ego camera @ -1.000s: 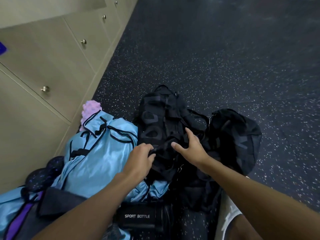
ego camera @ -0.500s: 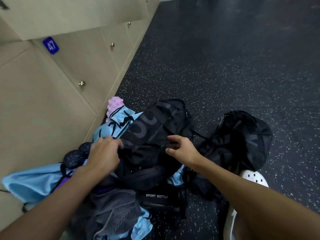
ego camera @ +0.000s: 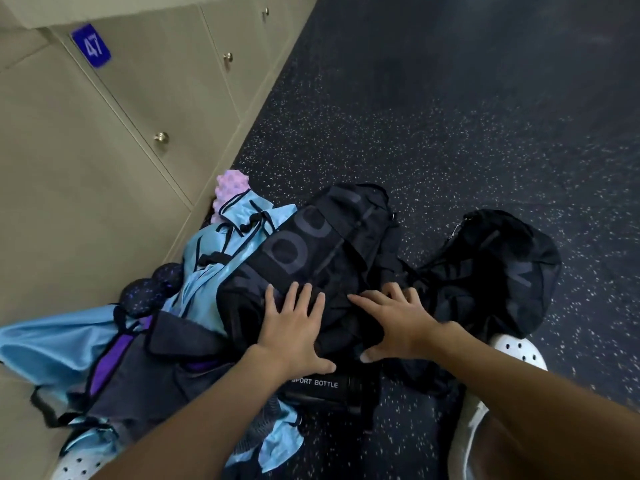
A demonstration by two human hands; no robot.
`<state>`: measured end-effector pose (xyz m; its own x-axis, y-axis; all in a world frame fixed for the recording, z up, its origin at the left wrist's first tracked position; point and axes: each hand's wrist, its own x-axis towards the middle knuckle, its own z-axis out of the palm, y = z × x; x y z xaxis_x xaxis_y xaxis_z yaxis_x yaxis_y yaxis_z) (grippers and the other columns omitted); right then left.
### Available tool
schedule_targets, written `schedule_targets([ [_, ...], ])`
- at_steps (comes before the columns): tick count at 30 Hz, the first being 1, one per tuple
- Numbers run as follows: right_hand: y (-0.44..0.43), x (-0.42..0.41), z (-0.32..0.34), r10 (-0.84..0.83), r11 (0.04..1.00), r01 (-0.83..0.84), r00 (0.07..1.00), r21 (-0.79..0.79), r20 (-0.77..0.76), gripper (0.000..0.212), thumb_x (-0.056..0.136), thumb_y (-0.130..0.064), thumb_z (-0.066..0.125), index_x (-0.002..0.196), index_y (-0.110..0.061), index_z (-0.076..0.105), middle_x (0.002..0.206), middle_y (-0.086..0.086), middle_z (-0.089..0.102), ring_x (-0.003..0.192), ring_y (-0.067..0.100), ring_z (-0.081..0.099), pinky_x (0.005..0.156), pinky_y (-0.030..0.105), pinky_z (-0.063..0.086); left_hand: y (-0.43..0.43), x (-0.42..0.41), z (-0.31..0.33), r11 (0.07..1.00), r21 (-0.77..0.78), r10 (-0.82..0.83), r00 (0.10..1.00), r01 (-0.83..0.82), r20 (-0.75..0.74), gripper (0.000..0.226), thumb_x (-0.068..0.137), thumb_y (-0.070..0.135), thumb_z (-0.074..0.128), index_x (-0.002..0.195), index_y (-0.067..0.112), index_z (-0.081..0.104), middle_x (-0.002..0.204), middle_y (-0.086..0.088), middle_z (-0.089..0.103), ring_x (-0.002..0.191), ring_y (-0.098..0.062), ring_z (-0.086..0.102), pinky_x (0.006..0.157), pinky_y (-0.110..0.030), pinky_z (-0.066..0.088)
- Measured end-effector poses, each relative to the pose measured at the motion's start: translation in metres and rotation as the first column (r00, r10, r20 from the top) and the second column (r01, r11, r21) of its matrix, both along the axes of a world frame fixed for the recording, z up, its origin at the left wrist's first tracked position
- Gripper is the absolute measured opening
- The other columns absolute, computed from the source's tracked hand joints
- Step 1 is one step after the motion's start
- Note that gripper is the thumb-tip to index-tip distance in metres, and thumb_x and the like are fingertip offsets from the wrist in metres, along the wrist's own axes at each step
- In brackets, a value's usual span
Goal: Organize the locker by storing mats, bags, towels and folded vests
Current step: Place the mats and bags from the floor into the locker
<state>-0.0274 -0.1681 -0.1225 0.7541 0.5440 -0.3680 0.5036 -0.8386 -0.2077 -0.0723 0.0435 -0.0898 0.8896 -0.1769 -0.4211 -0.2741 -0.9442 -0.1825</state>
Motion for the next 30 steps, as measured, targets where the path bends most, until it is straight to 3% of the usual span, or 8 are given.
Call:
schedule_targets([
  [3,0.001,-0.007,-0.018,0.033,0.999,-0.032,0.994,-0.013,0.103,0.103,0.078,-0.064,0.06,0.155,-0.032,0.0,0.156,-0.006,0.022,0.14,0.028,0.015,0.111,0.047,0.015,0.003,0.0,-0.006,0.999,0.035,-0.033,0.997,0.03,0.067,0.099,0.091,0.062,0.053,0.158,0.017,-0.005,0.166,-0.012,0.001,0.153,-0.032,-0.003,0.117,-0.066,0.0],
  [7,0.005,0.0,-0.02,-0.068,0.989,0.042,0.98,0.142,0.185,0.064,0.095,-0.047,0.054,0.15,-0.026,0.03,0.142,-0.008,0.044,0.133,0.025,0.026,0.107,0.04,0.021,0.016,0.001,-0.008,0.997,0.012,-0.077,0.988,0.076,0.133,0.073,0.102,0.039,0.047,0.158,0.015,0.007,0.166,-0.008,0.014,0.153,-0.03,0.008,0.119,-0.06,0.009],
  [11,0.011,0.019,0.004,-0.12,0.934,0.043,0.973,0.355,0.198,0.047,0.09,-0.049,0.061,0.128,-0.022,0.061,0.115,-0.008,0.061,0.125,0.021,0.037,0.1,0.036,0.021,0.054,0.003,-0.002,0.965,-0.183,-0.128,0.945,0.189,0.301,0.064,0.069,0.024,0.089,0.129,0.016,0.065,0.128,0.001,0.067,0.126,-0.024,0.059,0.102,-0.054,0.043],
  [15,0.039,0.031,0.043,-0.075,0.861,0.004,0.99,0.509,0.119,0.035,0.091,-0.048,0.06,0.11,-0.02,0.068,0.103,-0.005,0.067,0.109,0.017,0.053,0.095,0.036,0.034,0.102,0.008,0.022,0.931,-0.322,-0.019,0.906,0.17,0.423,0.054,0.055,-0.001,0.087,0.104,0.018,0.072,0.101,0.003,0.075,0.102,-0.02,0.071,0.102,-0.04,0.035],
  [18,0.071,0.026,0.063,0.017,0.8,-0.05,0.998,0.597,0.061,0.03,0.095,-0.041,0.059,0.11,-0.016,0.065,0.101,0.001,0.069,0.097,0.021,0.061,0.083,0.037,0.045,0.135,0.009,0.049,0.923,-0.385,0.17,0.883,0.013,0.436,0.053,0.059,-0.012,0.066,0.102,0.019,0.066,0.096,0.004,0.072,0.096,-0.023,0.068,0.105,-0.038,0.03],
  [21,0.102,0.02,0.065,0.098,0.791,-0.087,0.995,0.606,0.015,0.019,0.099,-0.034,0.054,0.091,-0.02,0.061,0.088,-0.003,0.065,0.084,0.019,0.06,0.076,0.041,0.049,0.147,0.005,0.063,0.917,-0.371,0.268,0.916,-0.148,0.297,0.069,0.064,-0.008,0.055,0.124,0.026,0.053,0.107,0.009,0.063,0.111,-0.02,0.058,0.111,-0.04,0.026],
  [26,0.124,0.021,0.051,0.022,0.813,-0.004,0.999,0.582,-0.024,0.023,0.099,-0.029,0.054,0.077,-0.023,0.054,0.075,-0.006,0.056,0.076,0.02,0.055,0.072,0.043,0.049,0.14,-0.012,0.057,0.959,-0.262,0.133,0.989,-0.11,0.07,0.092,0.08,0.021,0.059,0.156,0.033,0.008,0.16,0.008,0.02,0.152,-0.013,0.006,0.12,-0.056,-0.008],
  [30,0.132,0.027,0.041,-0.085,0.79,0.133,0.991,0.599,-0.108,0.012,0.095,-0.031,0.062,0.087,-0.022,0.061,0.082,-0.002,0.067,0.082,0.021,0.062,0.075,0.042,0.052,0.14,-0.011,0.044,0.983,-0.111,-0.134,0.983,0.148,0.126,0.122,0.073,0.065,0.066,0.154,0.034,-0.022,0.167,0.0,-0.008,0.154,-0.02,-0.008,0.117,-0.066,-0.006],
])
